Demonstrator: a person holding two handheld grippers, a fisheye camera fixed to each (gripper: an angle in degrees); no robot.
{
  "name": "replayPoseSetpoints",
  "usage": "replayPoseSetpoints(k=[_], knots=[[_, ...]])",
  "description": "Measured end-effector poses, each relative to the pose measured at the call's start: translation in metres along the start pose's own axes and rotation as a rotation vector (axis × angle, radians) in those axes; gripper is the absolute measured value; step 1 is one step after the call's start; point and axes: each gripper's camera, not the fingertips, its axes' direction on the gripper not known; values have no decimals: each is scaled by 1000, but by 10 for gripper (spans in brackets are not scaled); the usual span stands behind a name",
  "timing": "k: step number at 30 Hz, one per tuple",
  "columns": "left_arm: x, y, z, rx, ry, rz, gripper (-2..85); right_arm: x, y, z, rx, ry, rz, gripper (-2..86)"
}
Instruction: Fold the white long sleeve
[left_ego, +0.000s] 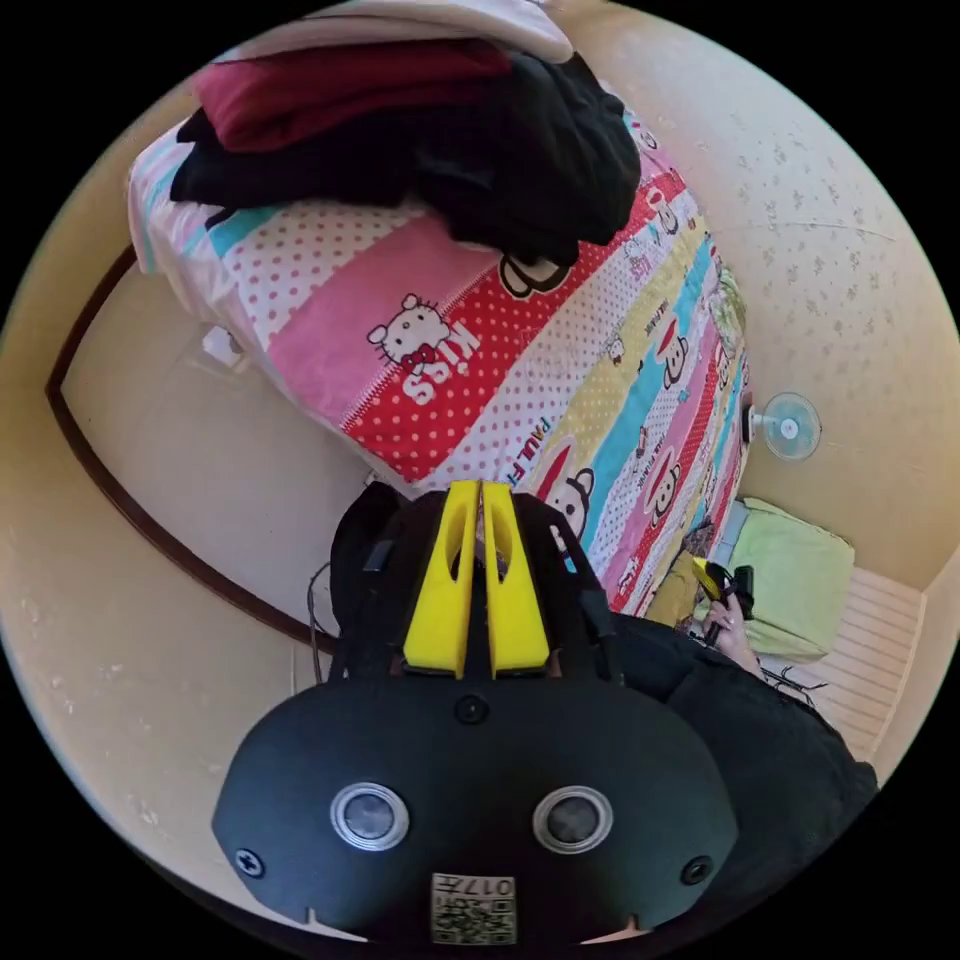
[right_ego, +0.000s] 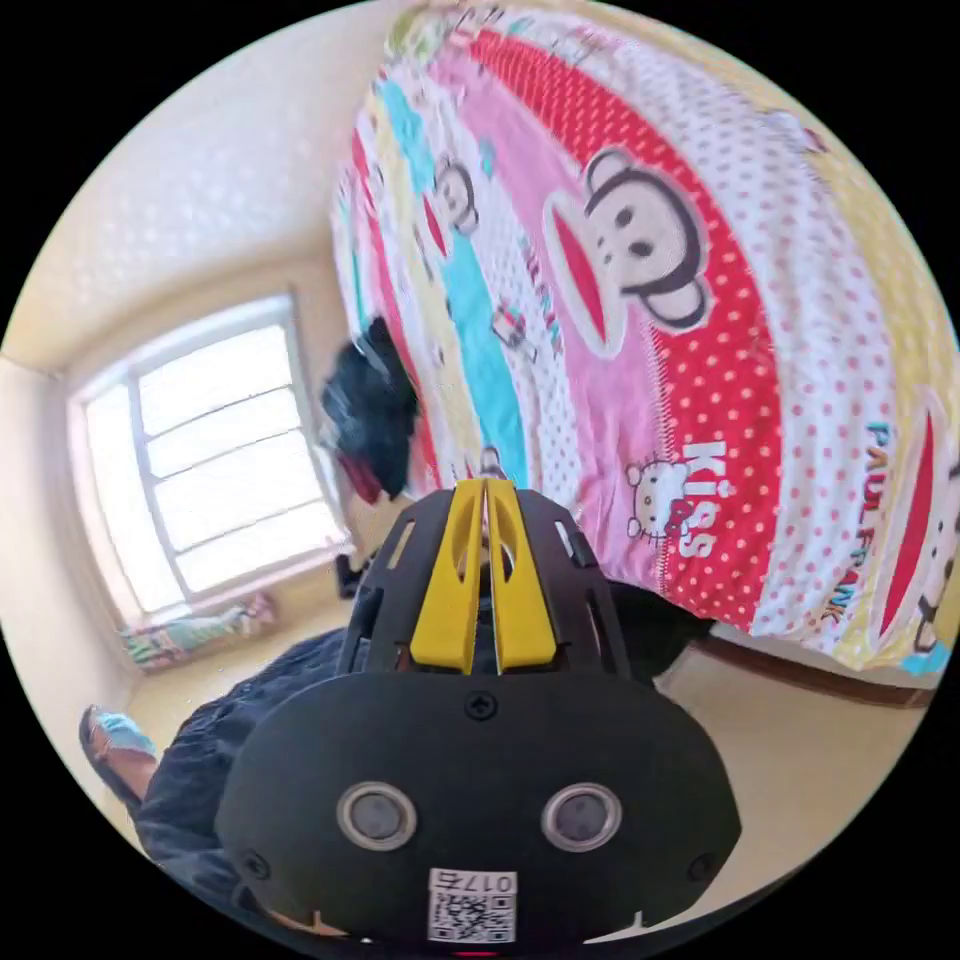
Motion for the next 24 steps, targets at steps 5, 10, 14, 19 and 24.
replayPoseSetpoints(k=[5,10,14,19,24], knots=[[-48,8,-65,206,53,-48,-9,-169,-51,137,-253,213,-310,22],[-75,26,-126,340,-37,-7,-10,-361,-68,241,-317,281,-612,65],[-95,38,-129,346,-8,-61,-10,-489,-72,303,-295,310,-803,89],[-108,39,-107,352,90,-147,-10,-549,-91,369,-285,371,-811,118],[-97,1,-95,309,92,-117,-10,-509,-85,385,-383,-6,-632,42]])
